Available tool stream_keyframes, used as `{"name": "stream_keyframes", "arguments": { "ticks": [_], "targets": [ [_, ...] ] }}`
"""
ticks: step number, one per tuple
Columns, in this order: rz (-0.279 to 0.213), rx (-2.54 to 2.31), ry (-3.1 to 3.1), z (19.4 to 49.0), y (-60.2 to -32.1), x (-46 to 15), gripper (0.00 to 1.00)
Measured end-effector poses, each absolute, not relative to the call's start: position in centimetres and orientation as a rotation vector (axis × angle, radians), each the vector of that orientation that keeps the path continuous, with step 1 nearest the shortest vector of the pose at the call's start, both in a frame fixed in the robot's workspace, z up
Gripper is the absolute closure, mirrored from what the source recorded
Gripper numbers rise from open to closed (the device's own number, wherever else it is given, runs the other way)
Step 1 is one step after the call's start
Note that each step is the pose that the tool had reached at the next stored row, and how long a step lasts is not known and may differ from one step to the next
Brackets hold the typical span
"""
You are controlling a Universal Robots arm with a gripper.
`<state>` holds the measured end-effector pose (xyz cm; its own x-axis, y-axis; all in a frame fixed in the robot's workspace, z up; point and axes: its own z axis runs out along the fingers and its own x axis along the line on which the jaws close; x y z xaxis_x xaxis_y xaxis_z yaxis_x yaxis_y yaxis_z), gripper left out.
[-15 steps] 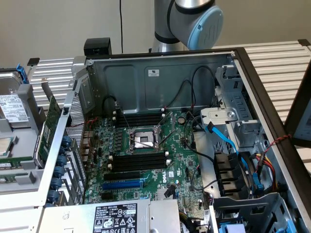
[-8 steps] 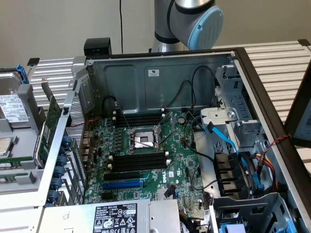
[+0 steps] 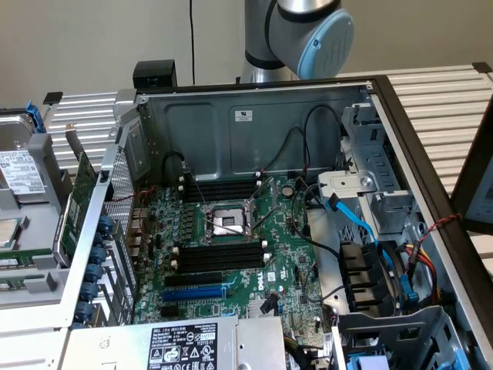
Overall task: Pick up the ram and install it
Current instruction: 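Pick up the ram and move it above insertion slot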
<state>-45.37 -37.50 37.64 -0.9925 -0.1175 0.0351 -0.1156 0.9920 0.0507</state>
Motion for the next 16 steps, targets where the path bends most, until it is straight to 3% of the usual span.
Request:
{"name": "stream_keyframes", "arguments": {
  "ticks": [16],
  "targets": [
    [-0.066, 0.627, -3.032, 37.44, -37.50, -45.37, 0.89]
  ]
}}
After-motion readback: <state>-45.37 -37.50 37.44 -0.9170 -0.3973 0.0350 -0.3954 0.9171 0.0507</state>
